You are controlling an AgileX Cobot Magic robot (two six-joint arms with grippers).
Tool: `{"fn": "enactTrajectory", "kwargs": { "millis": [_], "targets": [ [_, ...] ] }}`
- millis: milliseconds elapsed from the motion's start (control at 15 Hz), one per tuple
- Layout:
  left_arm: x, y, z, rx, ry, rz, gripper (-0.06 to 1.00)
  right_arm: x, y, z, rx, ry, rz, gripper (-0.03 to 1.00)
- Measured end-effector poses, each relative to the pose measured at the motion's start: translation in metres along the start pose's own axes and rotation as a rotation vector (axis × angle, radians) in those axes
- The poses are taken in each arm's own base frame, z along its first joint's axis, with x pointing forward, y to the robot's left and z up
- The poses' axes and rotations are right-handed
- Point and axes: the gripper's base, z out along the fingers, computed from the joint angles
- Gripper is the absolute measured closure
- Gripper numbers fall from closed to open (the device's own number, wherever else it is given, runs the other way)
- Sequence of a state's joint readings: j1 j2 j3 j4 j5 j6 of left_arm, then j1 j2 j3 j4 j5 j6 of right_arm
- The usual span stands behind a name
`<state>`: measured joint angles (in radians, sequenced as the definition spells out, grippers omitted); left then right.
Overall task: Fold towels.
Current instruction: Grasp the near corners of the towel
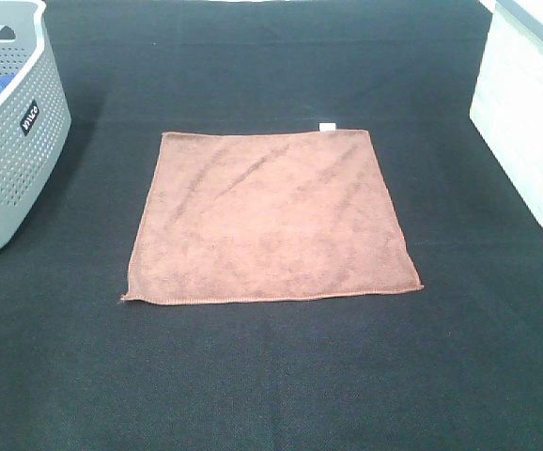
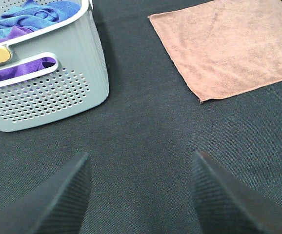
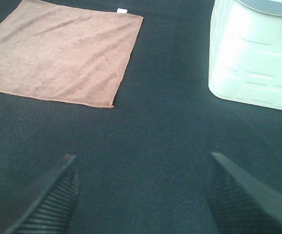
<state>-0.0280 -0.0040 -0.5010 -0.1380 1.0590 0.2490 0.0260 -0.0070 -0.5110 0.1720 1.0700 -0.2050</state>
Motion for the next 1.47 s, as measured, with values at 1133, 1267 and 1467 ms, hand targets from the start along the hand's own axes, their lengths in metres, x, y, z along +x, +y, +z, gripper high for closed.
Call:
{"fn": "enactTrajectory", "kwargs": {
  "millis": [1133,1267,1467],
  "targets": [
    [0.0000,0.0000,0.0000,0.000,0.000,0.000,0.37,0.0000,0.0000,0.0000,0.000,0.000,0.000,0.28],
    [0.0000,0.0000,0.0000,0.000,0.000,0.000,0.37,0.0000,0.0000,0.0000,0.000,0.000,0.000,0.28],
    [0.0000,0.0000,0.0000,0.000,0.000,0.000,0.37,0.0000,0.0000,0.0000,0.000,0.000,0.000,0.28]
  ]
}}
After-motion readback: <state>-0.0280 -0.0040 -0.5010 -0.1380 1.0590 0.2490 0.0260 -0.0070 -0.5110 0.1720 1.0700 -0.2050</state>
